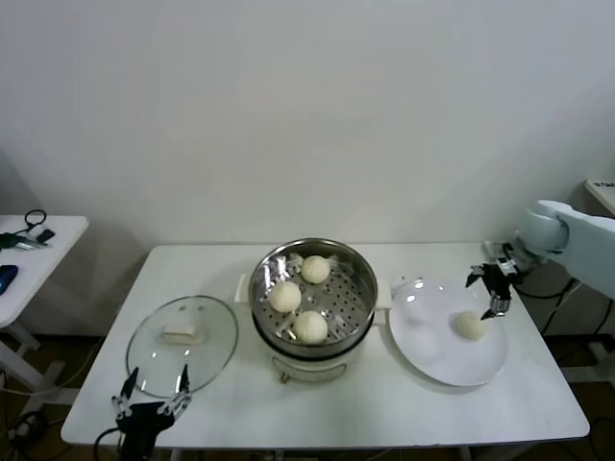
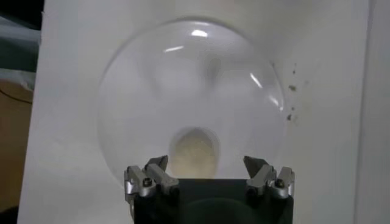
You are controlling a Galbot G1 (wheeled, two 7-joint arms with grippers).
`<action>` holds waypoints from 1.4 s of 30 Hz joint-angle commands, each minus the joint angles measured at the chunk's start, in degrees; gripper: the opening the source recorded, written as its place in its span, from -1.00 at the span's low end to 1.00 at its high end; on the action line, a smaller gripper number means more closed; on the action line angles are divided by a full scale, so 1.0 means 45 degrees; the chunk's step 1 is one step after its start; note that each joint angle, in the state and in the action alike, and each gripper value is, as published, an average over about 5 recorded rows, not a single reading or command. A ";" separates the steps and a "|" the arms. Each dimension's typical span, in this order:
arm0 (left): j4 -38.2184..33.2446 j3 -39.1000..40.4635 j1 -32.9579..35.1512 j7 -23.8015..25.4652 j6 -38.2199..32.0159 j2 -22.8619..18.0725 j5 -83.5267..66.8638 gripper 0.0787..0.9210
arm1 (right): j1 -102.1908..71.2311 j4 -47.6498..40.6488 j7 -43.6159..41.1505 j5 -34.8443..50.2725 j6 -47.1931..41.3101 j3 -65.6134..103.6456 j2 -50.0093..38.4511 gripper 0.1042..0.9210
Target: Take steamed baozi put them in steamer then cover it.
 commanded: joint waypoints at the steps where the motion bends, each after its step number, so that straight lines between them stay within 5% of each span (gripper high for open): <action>1: 0.0026 -0.0002 -0.0003 -0.0002 -0.0004 -0.0006 0.0009 0.77 | -0.3225 -0.1513 0.0294 -0.1465 0.0093 0.2786 0.0116 0.76; 17: 0.0034 -0.0026 0.0087 -0.0046 -0.0085 -0.0110 0.0049 0.77 | -0.3864 -0.1812 0.0809 -0.2357 0.0037 0.3553 0.0686 0.74; 28: -0.0010 -0.0001 0.0112 -0.0069 -0.0109 -0.0105 0.0048 0.77 | -0.3425 -0.1334 0.0740 -0.2182 -0.0091 0.3452 0.0495 0.46; 34: -0.0037 0.0030 0.0104 -0.0083 -0.0115 -0.0101 0.0045 0.77 | -0.0534 0.0007 0.0589 -0.0570 -0.0441 0.1140 0.0074 0.39; 42: -0.0079 0.0209 0.0050 -0.0073 -0.0076 -0.0095 0.0111 0.77 | 0.6804 0.3035 0.0629 0.3969 -0.1204 -0.4409 0.0944 0.37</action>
